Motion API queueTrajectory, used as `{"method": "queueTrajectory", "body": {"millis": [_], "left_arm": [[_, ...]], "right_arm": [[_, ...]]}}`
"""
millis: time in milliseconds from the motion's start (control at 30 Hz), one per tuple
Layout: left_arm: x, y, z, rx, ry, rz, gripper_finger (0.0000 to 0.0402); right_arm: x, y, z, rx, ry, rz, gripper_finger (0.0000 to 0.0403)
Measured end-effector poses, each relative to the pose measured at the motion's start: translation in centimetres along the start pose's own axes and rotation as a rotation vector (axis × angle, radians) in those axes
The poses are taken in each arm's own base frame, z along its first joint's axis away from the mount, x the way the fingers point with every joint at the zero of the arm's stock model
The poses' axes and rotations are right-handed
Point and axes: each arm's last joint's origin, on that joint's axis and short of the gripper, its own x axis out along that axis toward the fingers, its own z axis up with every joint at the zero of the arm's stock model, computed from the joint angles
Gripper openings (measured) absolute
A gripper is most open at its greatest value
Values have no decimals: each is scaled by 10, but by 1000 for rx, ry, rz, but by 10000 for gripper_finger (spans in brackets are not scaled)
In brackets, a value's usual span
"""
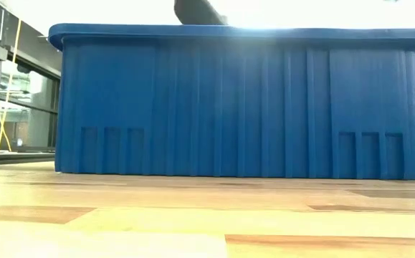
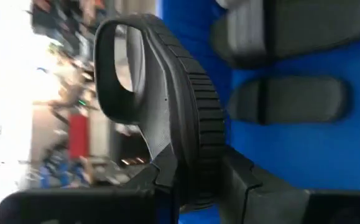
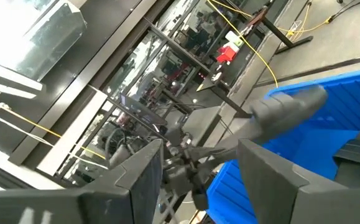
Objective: Pick and place slides into bin
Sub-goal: Put the black slide into the blue bin
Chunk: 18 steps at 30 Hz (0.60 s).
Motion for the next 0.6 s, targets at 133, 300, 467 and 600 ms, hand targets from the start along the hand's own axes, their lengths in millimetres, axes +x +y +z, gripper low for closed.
{"method": "queueTrajectory", "body": {"millis": [133,300,467,600], "left_arm": [[20,-6,0,-64,61,-94,54],[42,-21,6,-51,133,-120,53],[58,-32,9,-61,185,-192,53],[73,-40,11,-68,229,-201,53]], "right_arm": [[0,0,0,-4,1,0,195],[0,-1,-1,-17,4,-3,195],[0,-2,0,-24,6,-5,195],[0,-3,-2,-38,14,-8,195]]}}
